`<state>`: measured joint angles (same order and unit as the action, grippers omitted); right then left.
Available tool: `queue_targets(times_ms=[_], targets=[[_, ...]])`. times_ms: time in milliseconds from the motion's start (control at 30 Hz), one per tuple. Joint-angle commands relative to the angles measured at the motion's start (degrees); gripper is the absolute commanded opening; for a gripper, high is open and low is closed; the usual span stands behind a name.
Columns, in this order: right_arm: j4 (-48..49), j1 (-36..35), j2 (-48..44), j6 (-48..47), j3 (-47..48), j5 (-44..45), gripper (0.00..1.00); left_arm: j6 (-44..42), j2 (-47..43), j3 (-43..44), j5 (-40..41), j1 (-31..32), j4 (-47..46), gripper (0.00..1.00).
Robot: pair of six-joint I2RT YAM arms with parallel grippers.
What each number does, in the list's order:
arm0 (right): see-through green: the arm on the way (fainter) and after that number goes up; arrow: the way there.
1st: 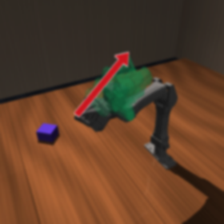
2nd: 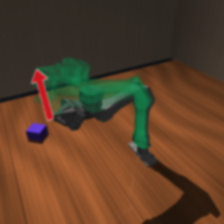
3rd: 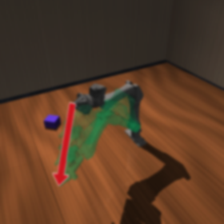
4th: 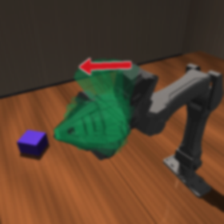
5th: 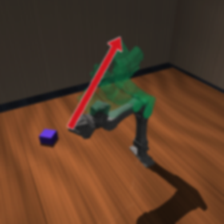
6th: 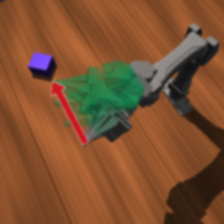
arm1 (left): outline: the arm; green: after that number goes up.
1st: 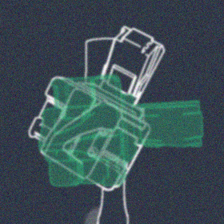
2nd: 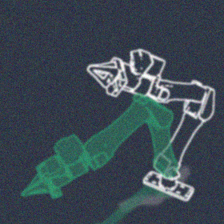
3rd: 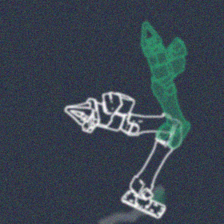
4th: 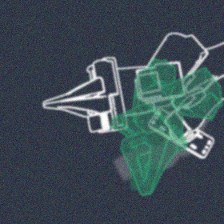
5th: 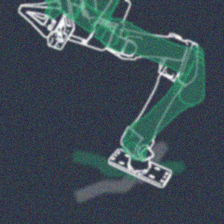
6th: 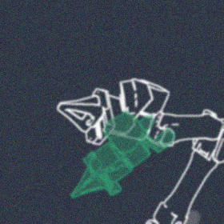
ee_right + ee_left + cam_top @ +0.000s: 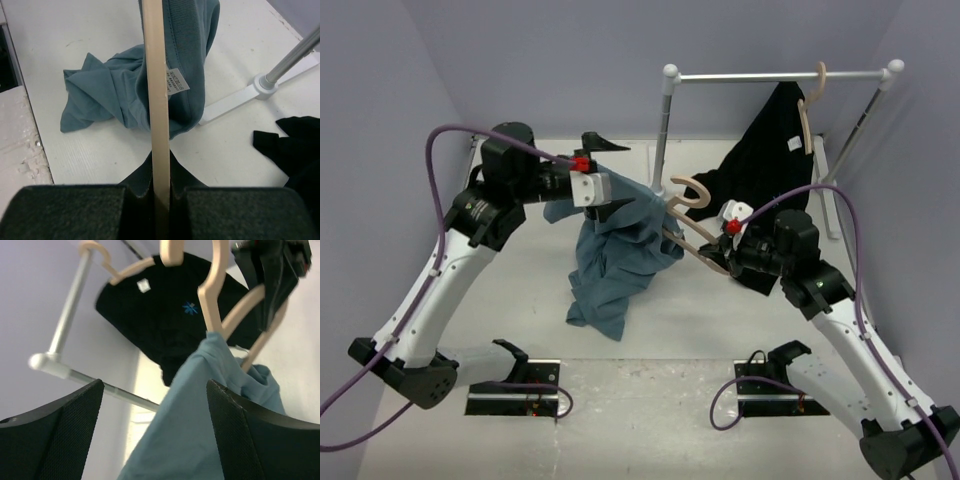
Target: Place the t-shirt on the hanger
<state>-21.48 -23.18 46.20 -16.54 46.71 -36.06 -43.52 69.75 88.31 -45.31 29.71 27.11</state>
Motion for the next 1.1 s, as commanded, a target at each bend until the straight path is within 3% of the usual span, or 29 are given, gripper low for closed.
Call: queue_targets(times_ms=[0, 100, 233, 300, 367, 467, 600, 700, 733, 767, 800, 833, 867, 900, 933, 1000, 1067], targets=[[-3.35, 0.24, 0.03, -5.09, 5.67, -2.35, 0.0, -3.55, 4.35, 4.1, -5.0, 0.22, 12.83, 0.81], [-4.19, 0.24, -0.31, -5.86, 6.24, -2.4, 0.0, -5.01, 7.15, 6.42, -6.52, 0.64, 16.57, 0.7], [-4.78, 0.24, -0.72, -6.65, 6.67, -1.48, 0.0, -7.96, 10.36, 10.56, -7.1, 1.73, 22.71, 0.62], [-5.4, 0.24, -0.52, -6.93, 7.08, -1.21, 0.0, -8.51, 10.91, 11.11, -6.89, 2.2, 23.94, 0.51], [-5.5, 0.24, -0.42, -7.09, 7.16, -1.29, 0.0, -8.27, 11.09, 11.09, -6.81, 2.35, 23.8, 0.27], [-5.86, 0.22, -0.11, -7.3, 7.34, -1.29, 0.0, -6.96, 11.28, 10.92, -6.37, 2.36, 23.26, 0.0], [-5.13, 0.19, 0.28, -6.49, 7.84, -2.12, 0.0, -5.52, 11.28, 10.39, -6.37, 2.66, 22.87, 0.0], [0.78, 0.24, -0.51, -3.61, 6.27, -4.24, 0.02, -3.55, 11.19, 10.39, -5.73, 2.8, 21.56, 0.0], [2.99, 0.24, -0.76, -1.67, 5.51, -3.15, 0.14, -2.2, 11.02, 10.3, -4.97, 2.72, 20.72, 0.0], [7.02, 0.24, -1.55, 7.21, 3.76, 2.86, 0.62, 1.12, 10.76, 10.3, -2.87, 2.72, 18.88, 0.0], [7.06, 0.24, -1.99, 7.31, 3.04, 2.92, 0.77, 2.72, 10.58, 10.22, -1.46, 2.72, 17.99, 0.0], [9.52, 0.24, -3.26, 14.85, 1.85, 13.86, 0.9, 6.13, 10.33, 10.13, 1.44, 2.8, 17.13, 0.0], [9.94, 0.24, -3.89, 21.71, 1.47, 32.07, 0.98, 7.83, 9.48, 9.63, 2.96, 2.72, 15.77, 0.0], [8.75, 0.48, -5.79, 30.42, 0.97, 38.89, 0.99, 10.51, 8.47, 8.95, 5.22, 2.8, 15.05, 0.0], [7.75, 0.75, -5.95, 31.12, 0.93, 42.71, 0.99, 10.73, 8.38, 8.9, 5.41, 2.72, 14.99, 0.0], [4.36, 0.94, -10.52, 41.06, -1.16, 45.58, 0.99, 14.44, 5.92, 6.72, 7.88, 2.73, 13.8, 0.0], [4.67, 0.94, -15.5, 50.32, -5.19, 43.41, 0.99, 17.06, 3.36, 3.7, 8.82, 2.79, 12.45, 0.0]])
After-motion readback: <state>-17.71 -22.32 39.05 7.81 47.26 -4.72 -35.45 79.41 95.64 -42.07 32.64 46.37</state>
